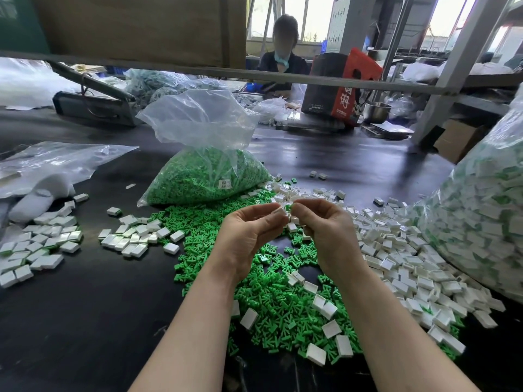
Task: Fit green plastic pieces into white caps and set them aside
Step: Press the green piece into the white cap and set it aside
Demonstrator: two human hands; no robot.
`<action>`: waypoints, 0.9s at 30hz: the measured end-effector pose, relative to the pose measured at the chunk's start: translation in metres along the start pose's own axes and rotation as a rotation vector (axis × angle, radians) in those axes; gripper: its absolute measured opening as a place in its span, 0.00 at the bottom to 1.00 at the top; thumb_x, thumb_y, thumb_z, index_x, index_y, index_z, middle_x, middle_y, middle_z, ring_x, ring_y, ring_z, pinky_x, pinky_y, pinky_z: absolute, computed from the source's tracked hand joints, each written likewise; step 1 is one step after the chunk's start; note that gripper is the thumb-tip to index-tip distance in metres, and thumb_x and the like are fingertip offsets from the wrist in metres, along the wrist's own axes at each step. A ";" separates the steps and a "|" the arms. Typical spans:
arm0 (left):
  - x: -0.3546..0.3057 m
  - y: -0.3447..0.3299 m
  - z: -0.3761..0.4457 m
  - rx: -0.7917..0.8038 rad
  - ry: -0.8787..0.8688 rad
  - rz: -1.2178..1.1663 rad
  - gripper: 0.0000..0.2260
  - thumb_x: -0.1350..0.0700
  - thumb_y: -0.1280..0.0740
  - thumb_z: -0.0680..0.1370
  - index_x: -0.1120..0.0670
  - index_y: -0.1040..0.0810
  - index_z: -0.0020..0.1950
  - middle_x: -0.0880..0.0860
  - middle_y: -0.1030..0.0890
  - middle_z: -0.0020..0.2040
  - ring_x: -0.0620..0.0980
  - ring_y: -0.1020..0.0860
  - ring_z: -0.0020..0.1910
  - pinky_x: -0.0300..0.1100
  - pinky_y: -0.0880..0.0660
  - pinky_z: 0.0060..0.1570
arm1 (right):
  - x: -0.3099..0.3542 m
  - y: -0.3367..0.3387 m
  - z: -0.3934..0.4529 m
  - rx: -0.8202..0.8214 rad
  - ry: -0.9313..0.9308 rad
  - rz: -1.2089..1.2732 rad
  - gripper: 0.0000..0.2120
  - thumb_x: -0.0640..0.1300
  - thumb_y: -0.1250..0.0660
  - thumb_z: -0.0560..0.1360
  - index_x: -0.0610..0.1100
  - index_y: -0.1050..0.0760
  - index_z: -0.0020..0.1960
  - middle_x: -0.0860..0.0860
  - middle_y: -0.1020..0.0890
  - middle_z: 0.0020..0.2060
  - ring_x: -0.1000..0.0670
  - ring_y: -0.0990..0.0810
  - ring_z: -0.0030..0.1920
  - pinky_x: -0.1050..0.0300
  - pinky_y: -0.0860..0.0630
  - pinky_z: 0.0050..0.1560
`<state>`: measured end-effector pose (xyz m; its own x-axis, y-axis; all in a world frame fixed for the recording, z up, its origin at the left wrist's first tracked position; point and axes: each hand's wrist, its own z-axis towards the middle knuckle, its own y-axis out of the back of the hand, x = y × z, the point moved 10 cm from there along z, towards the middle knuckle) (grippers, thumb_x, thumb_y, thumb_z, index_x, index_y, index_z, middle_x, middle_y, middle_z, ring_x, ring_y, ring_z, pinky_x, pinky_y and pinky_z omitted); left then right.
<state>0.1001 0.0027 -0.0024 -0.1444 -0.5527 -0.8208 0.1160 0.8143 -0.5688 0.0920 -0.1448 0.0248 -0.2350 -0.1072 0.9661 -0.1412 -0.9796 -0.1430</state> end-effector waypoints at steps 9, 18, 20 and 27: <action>-0.004 -0.001 -0.002 0.000 -0.033 0.049 0.10 0.62 0.24 0.62 0.59 0.15 0.43 0.59 0.14 0.42 0.51 0.15 0.40 0.36 0.20 0.37 | 0.006 -0.001 0.000 -0.005 0.056 -0.046 0.02 0.36 0.27 0.73 0.39 0.19 0.46 0.56 0.18 0.31 0.62 0.23 0.30 0.70 0.27 0.34; -0.006 0.003 -0.003 -0.020 -0.047 0.075 0.13 0.61 0.24 0.62 0.60 0.16 0.45 0.59 0.14 0.43 0.52 0.15 0.40 0.36 0.20 0.38 | 0.007 -0.002 0.000 0.016 0.089 -0.076 0.03 0.37 0.26 0.72 0.41 0.18 0.45 0.55 0.17 0.33 0.61 0.21 0.32 0.69 0.26 0.35; -0.006 0.003 -0.003 -0.023 -0.048 0.077 0.13 0.62 0.24 0.62 0.60 0.16 0.46 0.60 0.14 0.43 0.52 0.15 0.40 0.36 0.20 0.37 | 0.008 -0.005 -0.001 0.041 0.099 -0.095 0.03 0.37 0.26 0.72 0.42 0.18 0.45 0.55 0.16 0.33 0.60 0.20 0.33 0.69 0.26 0.36; -0.012 0.003 -0.004 -0.008 -0.105 0.153 0.11 0.61 0.24 0.63 0.59 0.15 0.44 0.60 0.14 0.43 0.53 0.15 0.41 0.37 0.20 0.39 | 0.011 -0.009 -0.004 0.087 0.123 -0.156 0.04 0.37 0.26 0.73 0.42 0.18 0.47 0.53 0.15 0.37 0.59 0.18 0.37 0.69 0.25 0.37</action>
<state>0.0981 0.0127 0.0064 -0.0226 -0.4371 -0.8991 0.1210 0.8916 -0.4364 0.0868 -0.1367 0.0359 -0.3326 0.0635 0.9409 -0.1028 -0.9942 0.0307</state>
